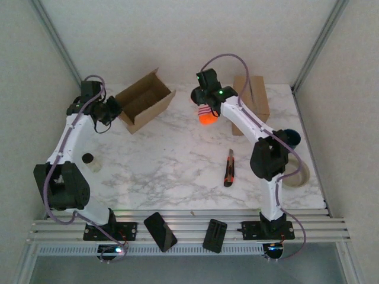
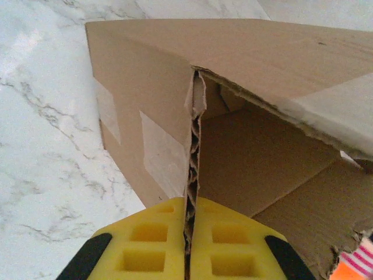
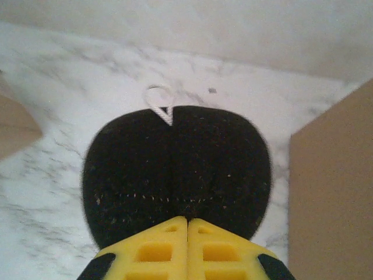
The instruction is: Unpack the express box
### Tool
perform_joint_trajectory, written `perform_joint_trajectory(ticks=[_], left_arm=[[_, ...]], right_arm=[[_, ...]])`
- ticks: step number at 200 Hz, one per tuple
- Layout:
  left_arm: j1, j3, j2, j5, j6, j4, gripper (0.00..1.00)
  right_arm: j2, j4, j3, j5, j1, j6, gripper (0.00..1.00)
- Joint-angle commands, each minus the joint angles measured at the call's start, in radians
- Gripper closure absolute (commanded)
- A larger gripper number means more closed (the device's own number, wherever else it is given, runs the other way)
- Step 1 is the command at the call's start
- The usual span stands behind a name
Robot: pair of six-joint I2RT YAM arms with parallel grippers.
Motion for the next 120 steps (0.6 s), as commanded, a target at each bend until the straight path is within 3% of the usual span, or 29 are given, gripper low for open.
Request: perform_joint_trajectory(ticks=[1, 75, 120], left_arm=[[0.039, 0.013, 0.032, 0.060, -0.046, 0.008, 1.00], [0.142, -0.017, 0.057, 0.072, -0.077, 0.040, 1.00], [0.198, -0.055, 0.080, 0.080, -0.079, 0.078, 1.00]], right_arm=[[0.074, -0.042, 0.070, -0.012, -0.035, 0.028, 1.00], [0.170, 0.006, 0.157, -0.127, -0.063, 0.021, 1.00], [0.305, -0.052, 0.348, -0.251, -0.064, 0.050, 1.00]])
